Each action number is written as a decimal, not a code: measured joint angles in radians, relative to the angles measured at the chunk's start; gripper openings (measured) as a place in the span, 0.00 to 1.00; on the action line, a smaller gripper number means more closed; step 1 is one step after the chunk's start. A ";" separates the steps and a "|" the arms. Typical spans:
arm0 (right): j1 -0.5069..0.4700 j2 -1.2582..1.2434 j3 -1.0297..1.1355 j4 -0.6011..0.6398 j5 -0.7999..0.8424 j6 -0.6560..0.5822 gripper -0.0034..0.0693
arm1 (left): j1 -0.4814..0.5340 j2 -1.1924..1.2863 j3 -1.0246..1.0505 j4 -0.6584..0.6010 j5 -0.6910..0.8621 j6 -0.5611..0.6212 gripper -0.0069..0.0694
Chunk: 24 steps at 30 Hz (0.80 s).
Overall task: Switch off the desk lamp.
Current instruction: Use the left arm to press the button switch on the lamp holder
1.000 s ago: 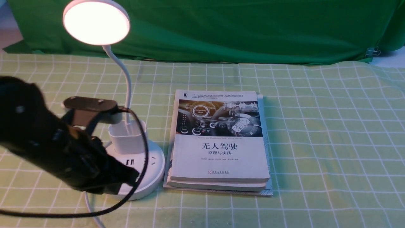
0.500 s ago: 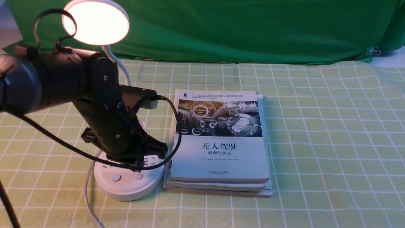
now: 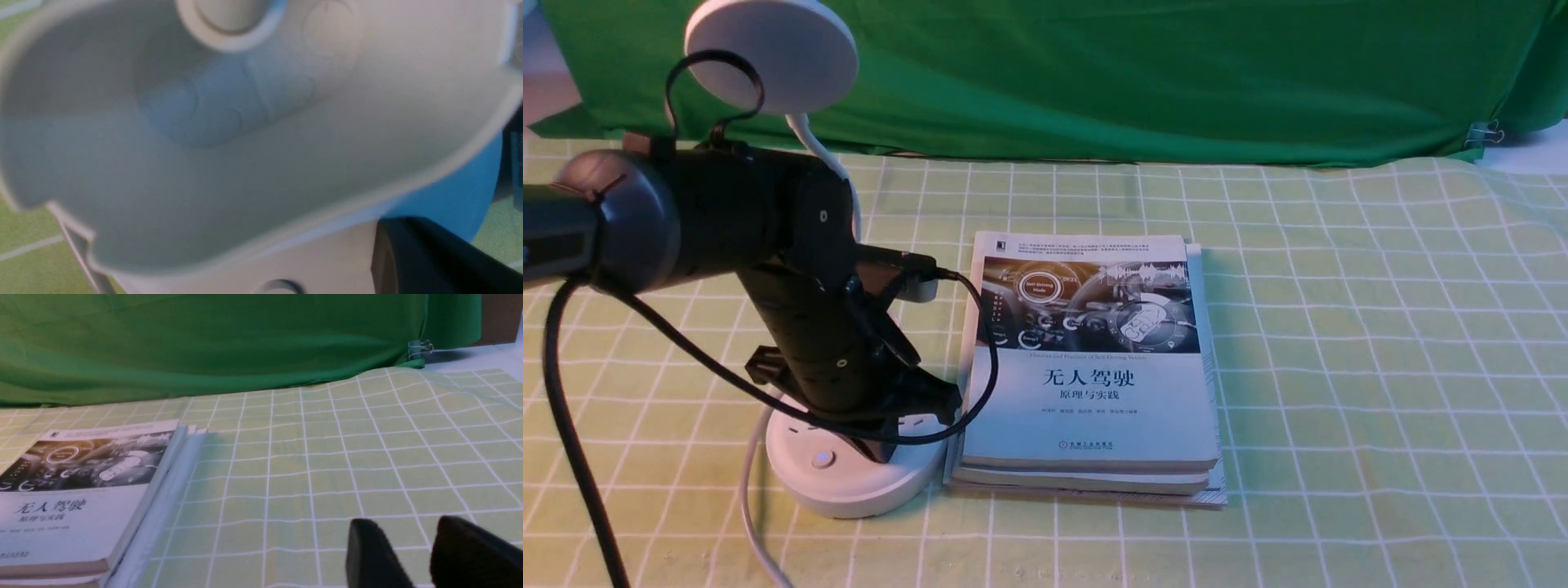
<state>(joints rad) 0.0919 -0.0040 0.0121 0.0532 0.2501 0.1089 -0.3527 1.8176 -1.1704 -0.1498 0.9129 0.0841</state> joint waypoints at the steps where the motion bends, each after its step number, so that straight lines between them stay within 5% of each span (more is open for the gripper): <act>1: 0.000 0.000 0.000 0.000 0.000 0.000 0.38 | 0.000 0.002 -0.003 -0.001 0.003 -0.001 0.09; 24: 0.000 0.000 0.000 0.000 -0.001 0.000 0.38 | -0.007 -0.009 0.001 0.002 0.005 -0.008 0.09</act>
<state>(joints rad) 0.0919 -0.0040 0.0121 0.0532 0.2492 0.1084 -0.3600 1.8088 -1.1690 -0.1475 0.9175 0.0765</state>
